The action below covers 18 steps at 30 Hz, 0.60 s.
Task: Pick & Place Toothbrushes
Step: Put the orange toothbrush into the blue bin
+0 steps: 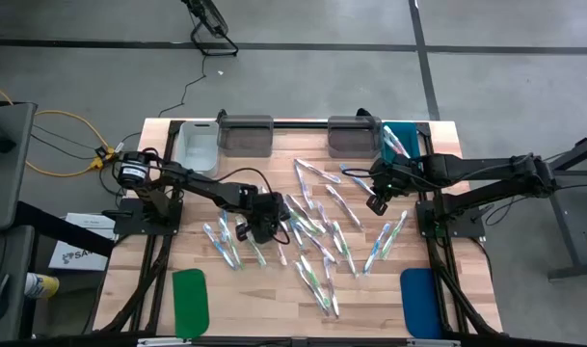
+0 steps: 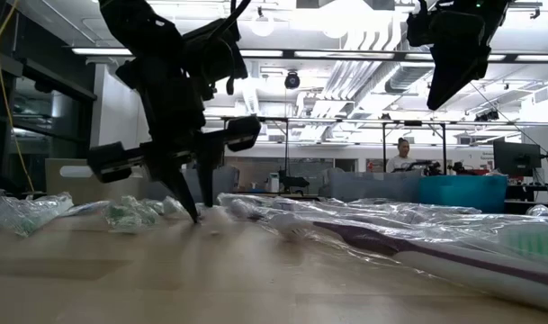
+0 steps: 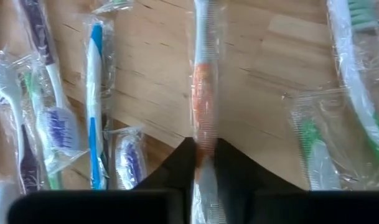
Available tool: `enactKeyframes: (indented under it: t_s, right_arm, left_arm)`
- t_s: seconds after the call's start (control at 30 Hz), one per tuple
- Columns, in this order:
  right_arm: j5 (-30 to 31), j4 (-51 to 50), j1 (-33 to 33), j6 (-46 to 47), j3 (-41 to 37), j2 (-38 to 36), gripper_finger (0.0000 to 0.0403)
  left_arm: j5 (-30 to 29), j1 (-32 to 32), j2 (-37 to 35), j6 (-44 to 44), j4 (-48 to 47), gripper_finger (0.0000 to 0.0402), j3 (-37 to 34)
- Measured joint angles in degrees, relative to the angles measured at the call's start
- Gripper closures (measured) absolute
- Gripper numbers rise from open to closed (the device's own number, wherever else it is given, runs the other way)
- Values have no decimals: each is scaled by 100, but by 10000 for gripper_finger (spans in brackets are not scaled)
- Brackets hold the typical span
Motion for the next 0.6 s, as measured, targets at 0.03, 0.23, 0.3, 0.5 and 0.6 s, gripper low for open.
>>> enactKeyframes:
  t_s: [0.03,0.23,0.3,0.5,0.6]
  right_arm:
    - [1,0,0,0,0,0,332]
    - [2,7,0,-5,0,0,332]
    - [2,56,0,-79,0,0,332]
    - [8,1135,37,-1017,-284,1,332]
    - [4,2136,122,-1758,-666,2,332]
  left_arm:
    - [7,2,-2,0,23,370,2]
    - [-26,0,-112,45,-18,398,13]
    - [-63,0,-223,51,-187,401,45]
    - [-244,0,-640,301,-448,401,270]
    - [-276,0,-809,482,-243,401,343]
